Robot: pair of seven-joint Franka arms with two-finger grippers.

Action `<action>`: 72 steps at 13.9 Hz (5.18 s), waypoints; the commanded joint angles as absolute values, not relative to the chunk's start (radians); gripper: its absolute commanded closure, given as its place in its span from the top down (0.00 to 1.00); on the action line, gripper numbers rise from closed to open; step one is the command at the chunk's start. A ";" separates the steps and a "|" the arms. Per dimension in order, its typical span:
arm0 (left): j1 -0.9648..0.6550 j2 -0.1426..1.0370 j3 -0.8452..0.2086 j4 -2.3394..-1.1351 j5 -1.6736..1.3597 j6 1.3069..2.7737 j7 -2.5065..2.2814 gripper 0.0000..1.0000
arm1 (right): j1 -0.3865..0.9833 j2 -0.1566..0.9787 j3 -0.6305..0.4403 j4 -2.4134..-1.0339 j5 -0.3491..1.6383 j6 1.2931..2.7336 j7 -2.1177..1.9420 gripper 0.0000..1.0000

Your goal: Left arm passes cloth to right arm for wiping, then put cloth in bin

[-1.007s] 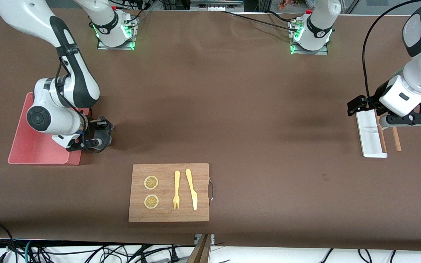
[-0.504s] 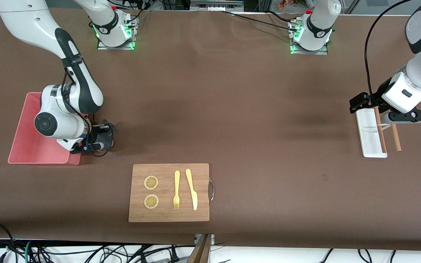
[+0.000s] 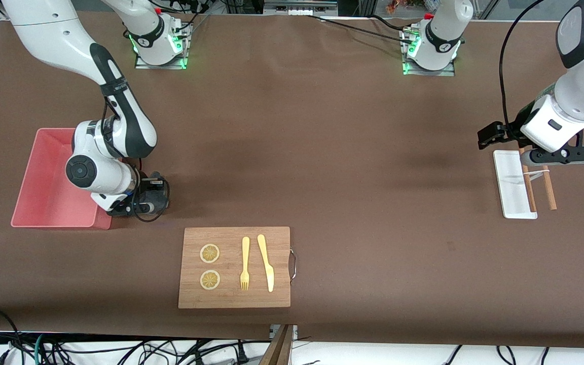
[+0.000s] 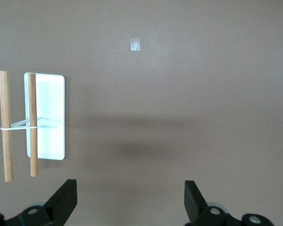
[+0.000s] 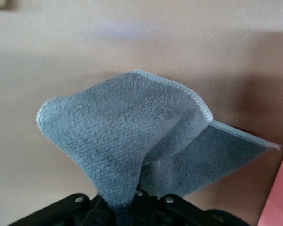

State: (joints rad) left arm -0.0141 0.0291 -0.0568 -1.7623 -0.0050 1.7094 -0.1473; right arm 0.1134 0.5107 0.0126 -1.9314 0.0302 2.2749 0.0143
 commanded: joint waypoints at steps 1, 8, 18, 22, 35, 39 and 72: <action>-0.011 0.028 -0.057 -1.750 0.002 1.709 -0.146 1.00 | 0.106 0.364 0.005 -2.040 0.032 2.321 0.025 0.00; 0.002 0.044 -0.051 -1.749 0.002 1.743 -0.144 1.00 | 0.101 0.311 -0.015 -2.335 0.032 2.772 0.008 0.00; 0.011 0.048 -0.051 -1.756 0.002 1.738 -0.144 1.00 | 0.317 0.373 -0.003 -2.272 0.031 2.767 0.374 0.00; 0.012 0.048 -0.051 -1.756 0.002 1.738 -0.144 1.00 | 0.467 0.420 -0.002 -2.194 0.031 2.754 0.619 0.00; 0.018 0.054 -0.051 -1.749 0.002 1.738 -0.143 1.00 | 0.529 0.517 -0.009 -1.980 0.031 2.508 0.799 0.00; 0.018 0.046 -0.051 -1.749 0.002 1.736 -0.144 1.00 | 0.441 0.494 -0.024 -2.066 0.031 2.566 0.626 0.00; 0.031 0.037 -0.075 -1.680 -0.040 1.741 -0.138 1.00 | 0.075 0.219 -0.279 -1.824 0.028 1.936 -0.382 1.00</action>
State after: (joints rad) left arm 0.0245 0.0331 -0.0762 -1.6964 -0.0183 1.7432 -0.1473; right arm 0.0695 0.2296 -0.2884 -1.8870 0.0294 2.0043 -0.3871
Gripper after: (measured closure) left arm 0.000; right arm 0.216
